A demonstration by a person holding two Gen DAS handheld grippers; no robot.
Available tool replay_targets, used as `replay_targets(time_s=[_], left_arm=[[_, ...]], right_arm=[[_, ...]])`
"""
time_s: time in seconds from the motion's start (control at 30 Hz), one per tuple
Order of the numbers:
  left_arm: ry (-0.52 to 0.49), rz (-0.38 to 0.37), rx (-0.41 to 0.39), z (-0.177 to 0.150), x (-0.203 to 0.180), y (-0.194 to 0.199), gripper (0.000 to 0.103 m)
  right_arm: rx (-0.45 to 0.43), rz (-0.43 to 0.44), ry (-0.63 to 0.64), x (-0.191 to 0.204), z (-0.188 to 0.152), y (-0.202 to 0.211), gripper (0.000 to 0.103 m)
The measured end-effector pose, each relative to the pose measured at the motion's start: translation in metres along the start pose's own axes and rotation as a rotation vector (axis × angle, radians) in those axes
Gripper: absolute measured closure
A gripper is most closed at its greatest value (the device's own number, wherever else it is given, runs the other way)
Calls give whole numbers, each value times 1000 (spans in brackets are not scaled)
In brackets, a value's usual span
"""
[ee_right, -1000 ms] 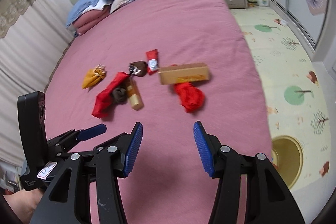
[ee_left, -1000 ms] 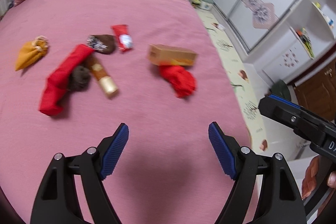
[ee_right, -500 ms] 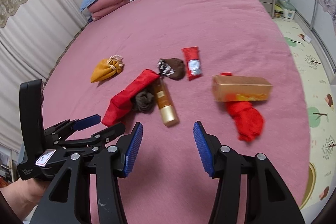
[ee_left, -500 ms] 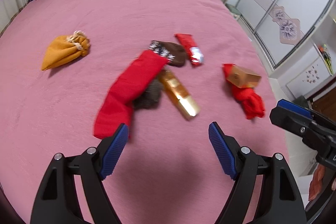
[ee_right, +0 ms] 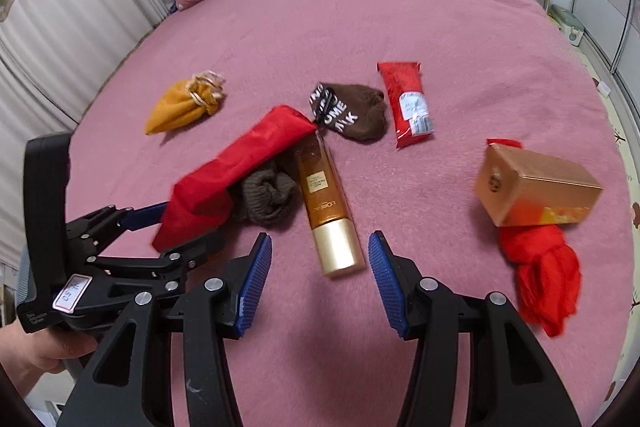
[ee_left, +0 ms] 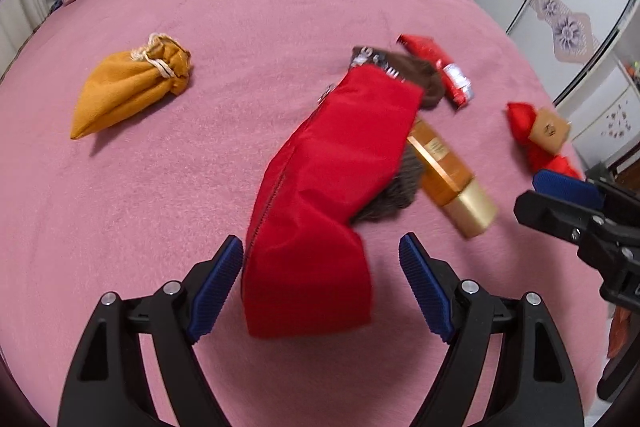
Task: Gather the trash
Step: 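Grasp the red pouch with the left tool while the right tool grasps the amber bottle, then carry the pouch and bottle to the yellow bin and open both tools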
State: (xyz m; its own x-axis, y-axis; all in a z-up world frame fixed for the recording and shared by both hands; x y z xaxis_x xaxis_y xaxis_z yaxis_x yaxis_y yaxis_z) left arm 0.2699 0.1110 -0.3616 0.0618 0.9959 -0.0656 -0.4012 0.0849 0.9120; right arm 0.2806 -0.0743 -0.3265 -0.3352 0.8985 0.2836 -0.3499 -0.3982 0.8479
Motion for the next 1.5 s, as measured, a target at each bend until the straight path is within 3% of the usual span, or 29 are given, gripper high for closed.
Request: replay_targets(time_s=[0.4,0.5,0.6,0.7,0.83,1.23,1.5], left_arm=[[18,-68,32,0,22,-37,35],[37,-85,24,0,29,-38,43],[80,-117,16,0,37,-36,52],[113,-129,15,-2,45,-33,62],[137,-134,16,-7,47,-28,74],[233,-132,17,-66,24,2,80],[334,-125,-51,-100,3,44,86]], right_arm=[[27,-38,57,0,8,-58,53],[27,-35,61,2,14,-67,55],[36,-35,60,2,17,-75,67],[37,-46,71,5,16,-76,68],[48,-56,57,5,8,-71,69],[83,-35,-60,-5,-51,-24,69],[57,-16,-145,-15,-86,22,69]])
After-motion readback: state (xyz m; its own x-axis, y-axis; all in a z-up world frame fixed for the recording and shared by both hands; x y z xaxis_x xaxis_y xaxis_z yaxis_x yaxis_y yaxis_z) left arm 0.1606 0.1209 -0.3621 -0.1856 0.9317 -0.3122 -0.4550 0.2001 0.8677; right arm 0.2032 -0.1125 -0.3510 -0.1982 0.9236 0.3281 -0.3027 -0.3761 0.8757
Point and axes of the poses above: each gripper's, at about its wrist camera, not at the fingertips, and y roughly against the way its jaws point, x to its left, z to its top, the point moved 6 cm from there along -y, roughly the way its jaws point, and after that the axes turned 2 degrees about -y, right-handed, at the moved point
